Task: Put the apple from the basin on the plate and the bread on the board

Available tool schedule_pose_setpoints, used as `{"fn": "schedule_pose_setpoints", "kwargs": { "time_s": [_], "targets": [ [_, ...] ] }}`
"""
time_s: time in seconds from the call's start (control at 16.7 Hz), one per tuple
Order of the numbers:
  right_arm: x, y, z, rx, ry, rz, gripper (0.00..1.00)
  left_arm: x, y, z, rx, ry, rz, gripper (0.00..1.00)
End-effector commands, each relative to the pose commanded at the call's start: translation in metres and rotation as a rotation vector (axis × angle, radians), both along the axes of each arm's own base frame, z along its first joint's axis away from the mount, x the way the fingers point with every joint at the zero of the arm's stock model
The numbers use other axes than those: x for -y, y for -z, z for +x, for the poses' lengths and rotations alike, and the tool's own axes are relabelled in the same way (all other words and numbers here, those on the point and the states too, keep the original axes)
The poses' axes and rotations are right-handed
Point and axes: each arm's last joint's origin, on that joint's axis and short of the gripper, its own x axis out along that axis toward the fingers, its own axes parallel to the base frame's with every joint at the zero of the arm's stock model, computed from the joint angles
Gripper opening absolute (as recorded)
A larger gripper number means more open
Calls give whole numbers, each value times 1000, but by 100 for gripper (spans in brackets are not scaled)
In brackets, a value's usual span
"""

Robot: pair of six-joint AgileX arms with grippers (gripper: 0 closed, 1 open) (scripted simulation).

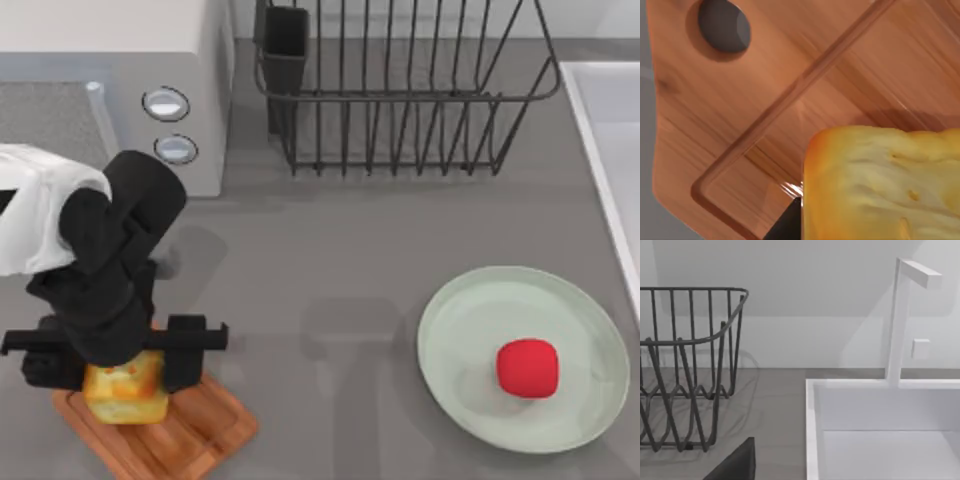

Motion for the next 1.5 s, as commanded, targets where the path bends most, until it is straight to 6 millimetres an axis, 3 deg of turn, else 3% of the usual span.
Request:
{"fn": "schedule_pose_setpoints", "kwargs": {
  "time_s": [0.6,1.2,1.5],
  "targets": [
    [0,0,0,0,0,0,100,0,0,0,0,0,0,98],
    [0,0,0,0,0,0,100,0,0,0,2,0,-1,100],
    [0,0,0,0,0,0,100,-16,-18,-8,151,-6,-60,100]
  ]
}}
